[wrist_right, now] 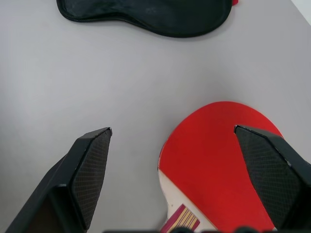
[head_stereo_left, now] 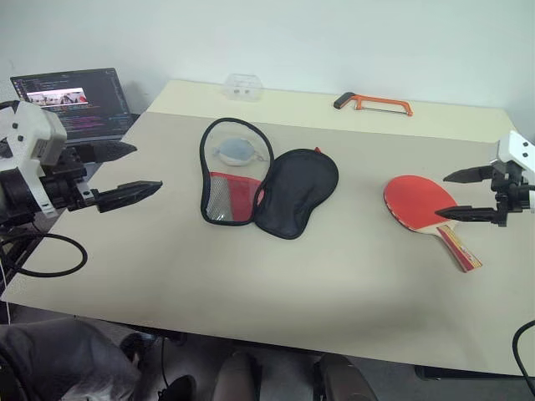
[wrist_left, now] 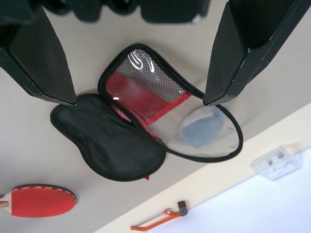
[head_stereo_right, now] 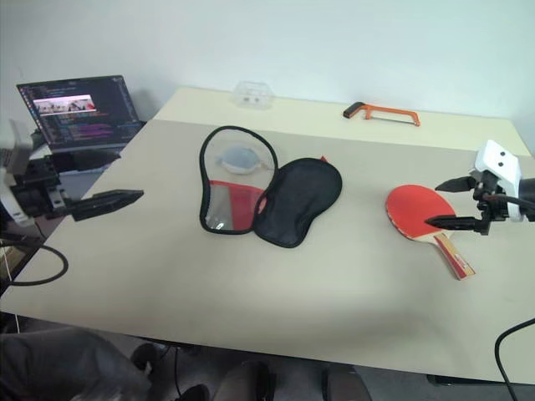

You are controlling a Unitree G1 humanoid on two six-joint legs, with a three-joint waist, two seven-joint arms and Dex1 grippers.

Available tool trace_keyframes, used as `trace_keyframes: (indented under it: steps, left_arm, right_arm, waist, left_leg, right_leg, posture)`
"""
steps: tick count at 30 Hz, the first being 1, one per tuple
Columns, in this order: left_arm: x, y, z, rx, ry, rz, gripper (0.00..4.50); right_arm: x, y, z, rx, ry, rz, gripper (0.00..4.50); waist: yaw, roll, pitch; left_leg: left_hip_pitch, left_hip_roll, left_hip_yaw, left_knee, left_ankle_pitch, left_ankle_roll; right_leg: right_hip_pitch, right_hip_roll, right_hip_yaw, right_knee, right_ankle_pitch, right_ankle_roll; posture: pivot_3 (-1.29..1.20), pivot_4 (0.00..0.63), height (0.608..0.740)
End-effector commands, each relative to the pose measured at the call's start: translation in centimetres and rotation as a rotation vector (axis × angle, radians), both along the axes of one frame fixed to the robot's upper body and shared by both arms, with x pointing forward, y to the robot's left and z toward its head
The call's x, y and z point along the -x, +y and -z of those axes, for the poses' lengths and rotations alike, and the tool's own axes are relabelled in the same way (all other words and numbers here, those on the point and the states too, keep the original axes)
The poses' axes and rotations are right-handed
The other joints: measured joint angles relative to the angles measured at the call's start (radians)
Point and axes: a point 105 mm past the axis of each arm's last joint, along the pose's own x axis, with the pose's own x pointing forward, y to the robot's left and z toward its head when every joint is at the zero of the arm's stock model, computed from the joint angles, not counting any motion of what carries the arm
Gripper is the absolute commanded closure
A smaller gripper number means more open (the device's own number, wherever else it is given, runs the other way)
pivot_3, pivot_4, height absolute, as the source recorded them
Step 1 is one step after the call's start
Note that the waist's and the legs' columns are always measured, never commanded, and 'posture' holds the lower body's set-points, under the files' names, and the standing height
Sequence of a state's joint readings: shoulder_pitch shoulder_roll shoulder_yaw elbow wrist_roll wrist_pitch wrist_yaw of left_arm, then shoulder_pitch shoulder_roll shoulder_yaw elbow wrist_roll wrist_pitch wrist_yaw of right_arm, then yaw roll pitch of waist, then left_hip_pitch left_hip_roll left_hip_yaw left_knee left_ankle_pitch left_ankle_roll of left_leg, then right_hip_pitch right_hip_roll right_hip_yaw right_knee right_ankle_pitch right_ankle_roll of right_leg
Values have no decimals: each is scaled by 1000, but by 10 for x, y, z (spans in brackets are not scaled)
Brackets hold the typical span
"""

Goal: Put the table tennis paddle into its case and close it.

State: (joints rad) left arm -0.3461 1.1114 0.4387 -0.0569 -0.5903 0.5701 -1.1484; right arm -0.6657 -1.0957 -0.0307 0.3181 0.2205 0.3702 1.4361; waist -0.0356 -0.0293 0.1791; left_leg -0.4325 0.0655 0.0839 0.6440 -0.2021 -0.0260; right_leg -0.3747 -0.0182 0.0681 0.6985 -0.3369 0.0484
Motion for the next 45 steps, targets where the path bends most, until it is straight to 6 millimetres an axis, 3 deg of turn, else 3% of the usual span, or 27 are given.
trace_keyframes:
  steps: [1,7,10,15,18,20,27,32,41,45]
  left_arm:
    - [7,0,-21,-31,-70,-7,0]
    - [4,3,-22,-12,-89,-42,0]
    - [-7,8,-10,3,-83,-90,0]
    - [-42,16,-9,-1,-162,-249,0]
    - [-67,22,5,42,-85,-357,0]
    - [-79,15,12,114,-40,-362,0]
    - [-99,-28,75,318,239,-245,0]
    - [-108,-33,104,319,289,-292,0]
    - [-107,-51,115,375,300,-243,0]
    - [-106,-68,132,356,348,-220,0]
  right_arm:
    - [-3,10,-18,-7,-77,-44,59]
    - [-4,17,-28,-14,-114,-66,59]
    - [-7,20,-28,6,-121,-74,59]
    - [-4,19,-26,-2,-128,-58,59]
    - [-2,22,-23,-9,-117,-62,59]
    - [-1,21,-21,-9,-111,-60,59]
    - [8,19,-14,15,-84,-25,59]
    - [9,18,-16,22,-82,-15,59]
    - [13,13,-16,44,-77,12,59]
    - [13,12,-19,47,-79,12,59]
  waist:
    - [0,0,0]
    - [2,0,0]
    - [0,0,0]
    - [7,0,0]
    - [9,0,0]
    - [9,0,0]
    - [4,0,0]
    - [1,0,0]
    - [6,0,0]
    - [5,0,0]
  left_leg:
    - [0,0,0,0,0,0]
    - [0,0,0,0,0,0]
    - [0,0,0,0,0,0]
    - [0,-1,-1,1,0,0]
    - [-1,-1,-1,1,0,0]
    - [-1,-1,-1,1,0,0]
    - [-1,-1,0,1,0,0]
    - [-1,-2,0,1,0,0]
    - [-1,-1,-1,1,0,0]
    - [-1,-2,-1,2,0,0]
  right_leg:
    - [0,0,0,0,0,0]
    - [0,0,0,0,0,0]
    - [0,0,0,0,0,0]
    - [0,0,-1,1,0,0]
    - [1,0,-1,0,0,0]
    - [1,0,-1,0,0,0]
    - [0,0,-1,0,0,0]
    - [0,1,0,1,0,0]
    - [1,0,0,0,0,0]
    - [1,0,0,0,0,0]
  posture:
    - [0,150,740]
    - [0,150,740]
    - [0,150,740]
    - [0,150,740]
    - [0,150,740]
    - [0,150,740]
    - [0,150,740]
    - [0,150,740]
    - [0,150,740]
    - [0,150,740]
